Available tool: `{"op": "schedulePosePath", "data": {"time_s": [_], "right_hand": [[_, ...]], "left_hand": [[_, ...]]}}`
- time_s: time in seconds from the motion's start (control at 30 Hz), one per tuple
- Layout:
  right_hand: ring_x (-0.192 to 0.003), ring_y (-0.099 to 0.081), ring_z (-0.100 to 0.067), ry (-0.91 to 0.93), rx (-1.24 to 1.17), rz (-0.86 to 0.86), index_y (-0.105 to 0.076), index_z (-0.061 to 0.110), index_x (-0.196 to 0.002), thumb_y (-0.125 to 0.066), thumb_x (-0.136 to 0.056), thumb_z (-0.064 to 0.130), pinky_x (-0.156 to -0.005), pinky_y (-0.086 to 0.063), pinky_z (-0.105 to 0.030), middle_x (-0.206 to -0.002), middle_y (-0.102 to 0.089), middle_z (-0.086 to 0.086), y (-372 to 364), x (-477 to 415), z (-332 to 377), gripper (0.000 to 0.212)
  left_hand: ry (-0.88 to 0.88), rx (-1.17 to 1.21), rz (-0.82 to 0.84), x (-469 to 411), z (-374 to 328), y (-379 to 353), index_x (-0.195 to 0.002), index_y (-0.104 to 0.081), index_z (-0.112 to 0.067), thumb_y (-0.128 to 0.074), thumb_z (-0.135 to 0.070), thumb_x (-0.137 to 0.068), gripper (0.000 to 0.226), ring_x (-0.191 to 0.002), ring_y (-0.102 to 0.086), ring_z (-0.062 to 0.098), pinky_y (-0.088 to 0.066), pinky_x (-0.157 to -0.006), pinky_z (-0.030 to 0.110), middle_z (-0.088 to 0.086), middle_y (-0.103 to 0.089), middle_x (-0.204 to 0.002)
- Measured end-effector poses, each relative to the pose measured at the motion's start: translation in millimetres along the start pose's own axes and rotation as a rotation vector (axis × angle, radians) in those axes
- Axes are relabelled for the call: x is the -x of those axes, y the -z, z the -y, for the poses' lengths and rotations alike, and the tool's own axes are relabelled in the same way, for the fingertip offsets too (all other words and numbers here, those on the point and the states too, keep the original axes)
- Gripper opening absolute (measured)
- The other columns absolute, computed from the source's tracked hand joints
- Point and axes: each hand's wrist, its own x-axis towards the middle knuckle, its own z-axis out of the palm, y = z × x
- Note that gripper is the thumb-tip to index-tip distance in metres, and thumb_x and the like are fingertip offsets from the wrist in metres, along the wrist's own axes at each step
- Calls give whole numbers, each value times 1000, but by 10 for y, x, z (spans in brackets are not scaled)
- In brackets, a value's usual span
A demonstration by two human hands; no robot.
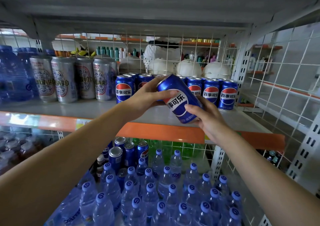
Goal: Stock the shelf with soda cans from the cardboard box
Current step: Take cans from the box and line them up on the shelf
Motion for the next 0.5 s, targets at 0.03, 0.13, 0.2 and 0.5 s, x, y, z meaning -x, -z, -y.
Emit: {"op": "schedulePosePath", "data": {"time_s": [0.03, 0.13, 0.2, 0.5], "right_hand": [[-94, -69, -20, -14, -45, 19, -59, 20, -107, -76, -53, 40, -76, -58, -38, -99, -71, 1, -13, -1, -2, 61], [-92, -69, -19, -66, -142, 57, -61, 17, -106, -88, -43, 43, -76, -59, -40, -97, -73, -1, -29, -2, 14, 73], [-90, -69, -18, -83, -127, 75, -61, 18, -105, -86, -53, 43, -76, -59, -36, -95, -73, -1, -21, 8, 29, 62], [-106, -49, 3, 79, 471, 26, -25, 26, -143, -79, -68, 29, -84, -41, -9, -121, -48, 17, -161, 55, 134, 93]], "left_hand": [[-2, 32, -8, -16, 3, -10, -121, -53, -19, -77, -24, -69, 57, -98, -65, 16, -53, -79, 24, 2, -65, -108], [-11, 65, -54, -42, -17, -45, -118, -54, -13, -72, -22, -70, 52, -97, -66, 20, -55, -82, 28, 6, -65, -107], [-22, 45, -77, -51, -33, -65, -115, -55, -12, -73, -19, -71, 48, -93, -67, 17, -55, -80, 26, 6, -65, -106], [26, -143, -220, -124, -139, -86, -98, -57, -20, -76, -19, -73, 32, -90, -65, 15, -54, -73, 20, 4, -66, -102]]}}
